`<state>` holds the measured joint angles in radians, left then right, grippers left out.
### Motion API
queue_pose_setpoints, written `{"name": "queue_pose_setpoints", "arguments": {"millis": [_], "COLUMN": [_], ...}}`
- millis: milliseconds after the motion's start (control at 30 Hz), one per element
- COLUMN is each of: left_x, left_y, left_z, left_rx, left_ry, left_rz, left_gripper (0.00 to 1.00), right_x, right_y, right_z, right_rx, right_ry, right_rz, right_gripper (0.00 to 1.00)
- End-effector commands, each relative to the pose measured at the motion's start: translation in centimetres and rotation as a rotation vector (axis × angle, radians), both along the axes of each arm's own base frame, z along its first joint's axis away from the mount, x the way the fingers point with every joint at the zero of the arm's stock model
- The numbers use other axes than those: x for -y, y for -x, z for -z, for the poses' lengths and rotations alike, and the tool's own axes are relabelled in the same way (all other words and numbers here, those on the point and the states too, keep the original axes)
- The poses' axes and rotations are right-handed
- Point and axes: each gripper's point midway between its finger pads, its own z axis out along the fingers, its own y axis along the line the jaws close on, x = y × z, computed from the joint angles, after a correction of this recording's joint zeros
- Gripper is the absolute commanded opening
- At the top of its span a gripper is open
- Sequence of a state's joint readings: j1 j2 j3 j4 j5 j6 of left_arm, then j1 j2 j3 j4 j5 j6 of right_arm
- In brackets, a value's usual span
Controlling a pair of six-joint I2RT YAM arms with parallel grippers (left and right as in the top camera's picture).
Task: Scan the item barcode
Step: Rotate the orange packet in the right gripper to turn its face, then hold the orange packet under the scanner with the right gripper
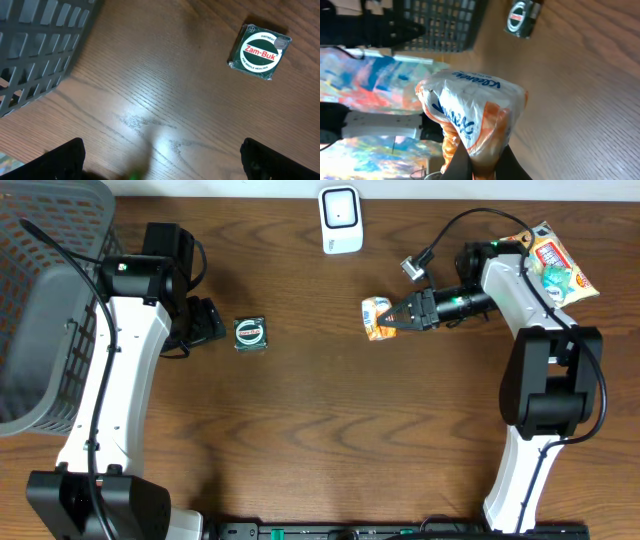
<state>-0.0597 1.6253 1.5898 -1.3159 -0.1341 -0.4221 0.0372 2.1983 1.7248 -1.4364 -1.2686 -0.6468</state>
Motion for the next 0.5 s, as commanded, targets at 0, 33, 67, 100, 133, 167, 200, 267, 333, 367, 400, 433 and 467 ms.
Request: {"name": "queue_pose_setpoints", "arguments": {"millis": [0, 33, 67, 100, 133, 167, 200, 267, 333, 367, 400, 433, 467], "left_x": [-0.26, -0.26, -0.26, -0.26, -0.26, -0.26, -0.26, -0.26, -0.26, -0.26, -0.26, -0.26, -0.26], "left_y": [0.10, 0.10, 0.10, 0.10, 0.10, 0.10, 0.10, 0.10, 0.10, 0.10, 0.10, 0.10, 0.10], "left_z": [0.24, 0.24, 0.24, 0.24, 0.24, 0.24, 0.24, 0.24, 0.24, 0.24, 0.24, 0.24, 0.24], "left_rx": [-0.011, -0.011, -0.011, -0.011, -0.011, -0.011, -0.011, -0.011, -0.011, -0.011, -0.011, -0.011, -0.011], "left_ry": [-0.009, -0.009, -0.009, -0.009, -0.009, -0.009, -0.009, -0.009, -0.009, -0.009, -0.009, -0.009, -0.009], "left_rz": [-0.010, -0.010, -0.010, -0.010, -0.010, -0.010, -0.010, -0.010, -0.010, -0.010, -0.010, -0.010, -0.010], "left_gripper": [0.97, 0.98, 0.97, 0.98, 0.98, 0.98, 0.97, 0.97, 0.98, 0.98, 0.97, 0.98, 0.98], "right_x": [0.17, 0.18, 0.15, 0.04, -0.08, -0.18, -0.22, -0.23, -0.23, -0.23, -0.26, -0.32, -0.41], "right_y": [-0.39, -0.38, -0.35, -0.29, -0.24, -0.19, -0.17, -0.17, -0.18, -0.19, -0.20, -0.18, -0.14], "right_z": [-1.80, -1.79, -1.75, -1.74, -1.75, -1.75, -1.74, -1.72, -1.72, -1.72, -1.71, -1.70, -1.60], "right_rx": [0.093, 0.092, 0.093, 0.092, 0.093, 0.092, 0.092, 0.094, 0.095, 0.096, 0.098, 0.099, 0.102], "right_ry": [-0.077, -0.076, -0.074, -0.074, -0.074, -0.075, -0.074, -0.073, -0.074, -0.074, -0.074, -0.073, -0.069], "right_rz": [0.012, 0.012, 0.010, 0.007, 0.004, 0.002, 0.000, -0.001, -0.001, -0.001, -0.001, -0.003, -0.008], "right_gripper": [0.01, 0.01, 0.01, 0.01, 0.01, 0.01, 0.01, 0.01, 0.01, 0.01, 0.01, 0.01, 0.01]}}
